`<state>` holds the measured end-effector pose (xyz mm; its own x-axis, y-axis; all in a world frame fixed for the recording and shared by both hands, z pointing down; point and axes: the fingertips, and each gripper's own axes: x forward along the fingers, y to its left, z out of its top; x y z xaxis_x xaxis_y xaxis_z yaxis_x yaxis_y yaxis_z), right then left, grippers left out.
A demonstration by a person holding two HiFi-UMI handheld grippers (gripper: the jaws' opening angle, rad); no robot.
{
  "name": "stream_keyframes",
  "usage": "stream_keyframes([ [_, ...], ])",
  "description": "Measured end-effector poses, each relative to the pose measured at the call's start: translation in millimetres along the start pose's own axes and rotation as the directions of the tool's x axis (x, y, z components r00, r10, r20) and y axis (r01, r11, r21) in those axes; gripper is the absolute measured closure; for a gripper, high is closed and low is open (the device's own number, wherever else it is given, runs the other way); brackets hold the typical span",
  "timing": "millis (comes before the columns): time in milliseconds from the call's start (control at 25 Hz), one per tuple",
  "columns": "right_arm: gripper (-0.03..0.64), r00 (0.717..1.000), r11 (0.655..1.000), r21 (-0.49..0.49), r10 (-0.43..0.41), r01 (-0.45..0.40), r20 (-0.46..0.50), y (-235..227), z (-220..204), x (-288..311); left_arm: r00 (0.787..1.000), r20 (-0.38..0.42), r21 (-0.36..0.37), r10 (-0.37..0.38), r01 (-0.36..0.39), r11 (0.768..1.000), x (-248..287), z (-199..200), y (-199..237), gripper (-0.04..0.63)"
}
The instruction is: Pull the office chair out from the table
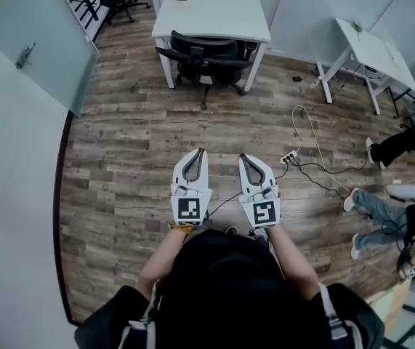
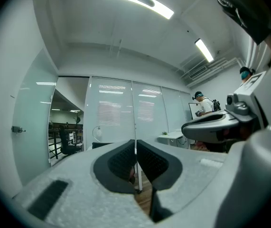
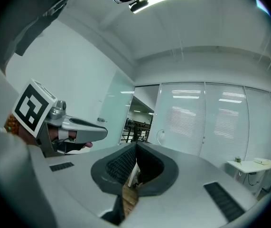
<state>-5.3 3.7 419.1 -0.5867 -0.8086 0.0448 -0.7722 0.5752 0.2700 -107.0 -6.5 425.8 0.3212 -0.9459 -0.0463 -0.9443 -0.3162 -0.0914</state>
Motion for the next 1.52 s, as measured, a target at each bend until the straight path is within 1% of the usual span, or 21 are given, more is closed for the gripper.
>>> stream_keyframes([
  [120, 0.611, 0.999, 1.0, 0.0, -0.026, 0.026, -0.023, 1, -1, 18, 1.0, 0.01, -0.016, -0.021, 0.021, 1.0, 7, 2, 13, 0.568],
  [320, 0.611, 0.998, 0.998, -0.019, -0.056, 0.056, -0.037, -2, -1, 45, 0.999, 0.018, 0.0, -0.047, 0.047, 0.999, 21, -2, 36, 0.568],
  [560, 0.611, 0.997, 0.998, -0.022, -0.061, 0.059, -0.053, -19, -11, 74, 0.999, -0.009, -0.011, -0.033, 0.033, 0.999, 43, -14, 58, 0.568],
  [760, 0.611, 0.997, 0.999, -0.007, -0.047, 0.047, -0.057, -42, -24, 107, 1.0, -0.02, 0.014, -0.021, 0.022, 1.0, 75, -22, 71, 0.568],
  [1000, 0.611, 1.0, 1.0, -0.001, -0.008, 0.008, -0.024, -78, -38, 159, 0.999, -0.037, 0.046, 0.004, -0.003, 0.999, 129, -31, 86, 0.568],
  [1280, 0.611, 0.999, 0.999, 0.025, 0.04, -0.039, -0.011, -125, -50, 213, 0.996, -0.055, 0.076, 0.065, -0.061, 0.995, 192, -34, 107, 0.568],
  [1360, 0.611, 0.998, 0.998, 0.014, 0.058, -0.057, -0.014, -137, -54, 227, 0.995, -0.056, 0.08, 0.078, -0.074, 0.994, 207, -35, 111, 0.568],
  [1440, 0.611, 0.997, 0.998, 0.001, 0.071, -0.071, -0.023, -147, -58, 239, 0.995, -0.06, 0.09, 0.079, -0.073, 0.993, 219, -37, 114, 0.568],
  [1520, 0.611, 0.997, 0.997, -0.005, 0.074, -0.075, -0.02, -156, -61, 251, 0.995, -0.069, 0.115, 0.068, -0.06, 0.992, 232, -39, 118, 0.568],
])
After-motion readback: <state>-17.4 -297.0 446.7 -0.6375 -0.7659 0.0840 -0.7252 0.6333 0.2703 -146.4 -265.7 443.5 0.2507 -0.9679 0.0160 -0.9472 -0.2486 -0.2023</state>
